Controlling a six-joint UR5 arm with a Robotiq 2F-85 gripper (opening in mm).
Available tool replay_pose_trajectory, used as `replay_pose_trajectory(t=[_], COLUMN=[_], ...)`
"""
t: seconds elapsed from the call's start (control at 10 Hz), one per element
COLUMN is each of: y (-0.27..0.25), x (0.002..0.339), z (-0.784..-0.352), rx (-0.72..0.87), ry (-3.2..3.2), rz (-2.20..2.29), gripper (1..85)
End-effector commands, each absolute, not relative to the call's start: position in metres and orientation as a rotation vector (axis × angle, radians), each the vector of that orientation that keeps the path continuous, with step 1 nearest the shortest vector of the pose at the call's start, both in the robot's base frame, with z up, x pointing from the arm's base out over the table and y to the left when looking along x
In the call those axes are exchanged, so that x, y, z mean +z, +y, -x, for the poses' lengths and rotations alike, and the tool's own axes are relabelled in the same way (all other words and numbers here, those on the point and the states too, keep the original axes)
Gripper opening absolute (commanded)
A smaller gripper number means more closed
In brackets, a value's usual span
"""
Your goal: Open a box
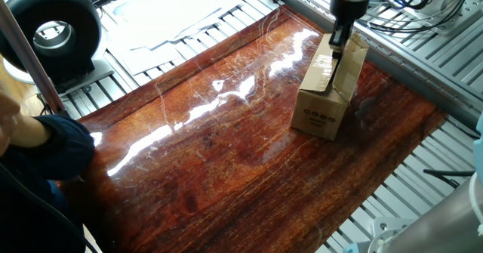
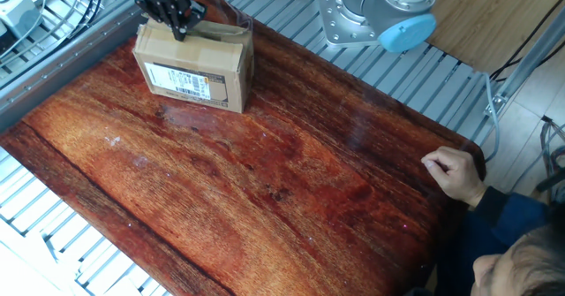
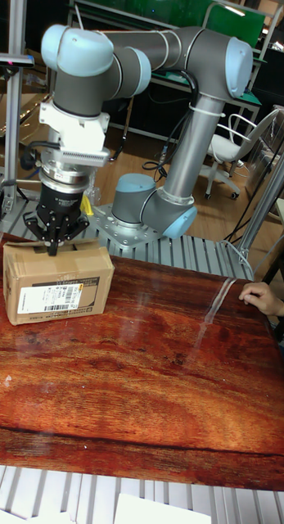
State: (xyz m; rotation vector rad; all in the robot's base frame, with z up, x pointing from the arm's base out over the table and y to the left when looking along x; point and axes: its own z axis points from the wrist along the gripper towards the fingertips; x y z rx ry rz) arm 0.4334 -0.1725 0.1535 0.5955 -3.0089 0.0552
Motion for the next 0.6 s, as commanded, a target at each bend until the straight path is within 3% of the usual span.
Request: replay_pose_trajectory(t=[0.0, 0.5], y=[-0.173, -0.18], x=[0.163, 0.169], z=[-0.412, -0.374], rx=[0.013, -0.027], ry=[-2.97, -2.911], rz=[-0.612, -0.656], gripper=[1.0, 1.0])
